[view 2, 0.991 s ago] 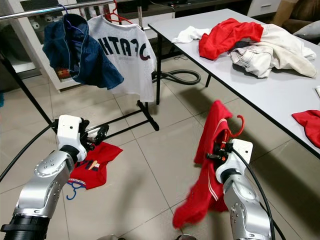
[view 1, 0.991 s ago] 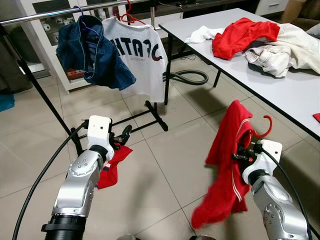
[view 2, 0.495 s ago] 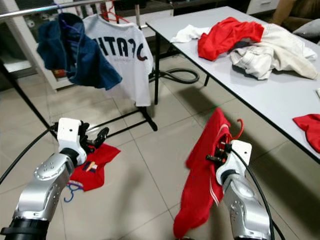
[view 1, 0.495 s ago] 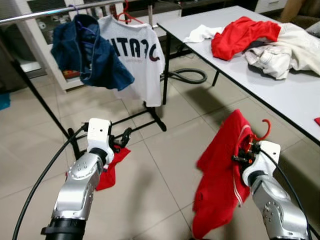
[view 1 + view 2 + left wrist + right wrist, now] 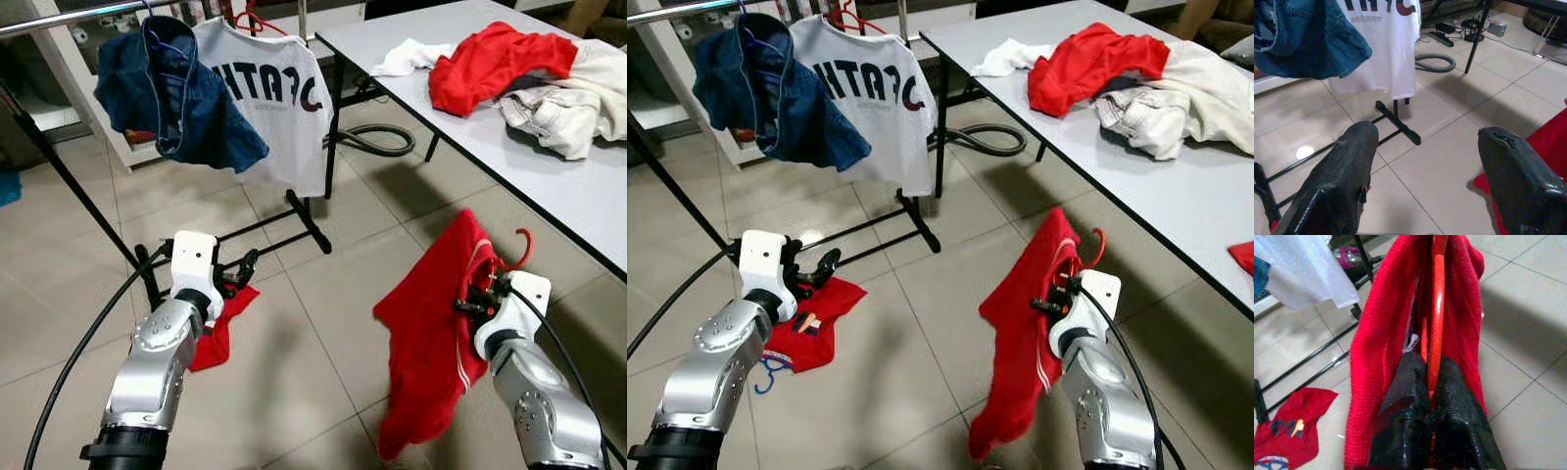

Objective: Hang hanger

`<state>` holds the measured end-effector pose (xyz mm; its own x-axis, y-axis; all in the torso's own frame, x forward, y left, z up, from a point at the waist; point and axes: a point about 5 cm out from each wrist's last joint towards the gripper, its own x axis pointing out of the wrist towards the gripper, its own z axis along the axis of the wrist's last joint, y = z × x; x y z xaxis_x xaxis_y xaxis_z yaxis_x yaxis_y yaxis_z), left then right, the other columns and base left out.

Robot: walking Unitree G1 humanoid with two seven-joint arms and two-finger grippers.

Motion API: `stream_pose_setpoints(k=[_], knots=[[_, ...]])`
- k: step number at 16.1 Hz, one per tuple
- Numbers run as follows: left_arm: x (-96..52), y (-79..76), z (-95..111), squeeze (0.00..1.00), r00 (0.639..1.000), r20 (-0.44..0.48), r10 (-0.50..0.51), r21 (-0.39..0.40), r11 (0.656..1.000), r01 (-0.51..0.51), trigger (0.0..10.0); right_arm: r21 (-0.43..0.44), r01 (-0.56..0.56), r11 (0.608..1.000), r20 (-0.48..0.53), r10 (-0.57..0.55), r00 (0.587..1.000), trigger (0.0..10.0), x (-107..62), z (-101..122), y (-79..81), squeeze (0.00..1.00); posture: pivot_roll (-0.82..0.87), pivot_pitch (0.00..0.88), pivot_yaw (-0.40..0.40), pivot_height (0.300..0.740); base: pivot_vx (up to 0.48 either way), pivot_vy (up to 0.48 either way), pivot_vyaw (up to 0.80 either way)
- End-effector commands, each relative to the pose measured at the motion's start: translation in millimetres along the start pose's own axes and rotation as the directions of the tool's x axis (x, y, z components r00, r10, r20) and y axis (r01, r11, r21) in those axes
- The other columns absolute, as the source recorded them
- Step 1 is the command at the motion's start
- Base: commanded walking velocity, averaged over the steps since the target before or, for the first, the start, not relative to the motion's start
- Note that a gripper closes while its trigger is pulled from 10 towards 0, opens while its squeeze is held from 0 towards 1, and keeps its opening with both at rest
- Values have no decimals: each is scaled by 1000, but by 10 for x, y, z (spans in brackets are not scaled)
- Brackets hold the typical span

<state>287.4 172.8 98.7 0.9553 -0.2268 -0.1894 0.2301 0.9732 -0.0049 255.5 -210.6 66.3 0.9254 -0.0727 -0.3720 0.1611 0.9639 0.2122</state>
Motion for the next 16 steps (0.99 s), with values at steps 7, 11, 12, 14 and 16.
stream_pose_setpoints(k=[7, 11, 12, 14, 16], knots=[[17, -11, 30, 0, 1000, 7, -23, 5, 1000, 23, 10000, 63, -40, 997, 99, 34, 995, 10000, 1, 156, 47, 0, -41, 57, 40, 740, 270, 0, 0], [25, -6, 33, 0, 1000, 6, -25, 5, 1000, 25, 10000, 144, -83, 986, 181, 56, 982, 10000, -20, 218, 36, 0, -43, 58, 47, 740, 272, 0, 0], [26, -11, 31, 0, 1000, 5, -29, 6, 1000, 29, 10000, 147, -70, 987, 181, 43, 983, 10000, -18, 202, 32, 0, -45, 59, 50, 740, 277, 0, 0], [35, -20, 37, 0, 999, 5, -38, 8, 999, 38, 10000, 140, -68, 988, 192, 40, 981, 10000, -23, 169, 42, 0, -47, 59, 55, 740, 323, 0, 0], [50, -35, 45, 0, 999, 8, -50, 7, 999, 50, 10000, 81, -69, 994, 200, 51, 978, 10000, -29, 115, 46, 0, -52, 60, 61, 740, 353, 0, 0]])
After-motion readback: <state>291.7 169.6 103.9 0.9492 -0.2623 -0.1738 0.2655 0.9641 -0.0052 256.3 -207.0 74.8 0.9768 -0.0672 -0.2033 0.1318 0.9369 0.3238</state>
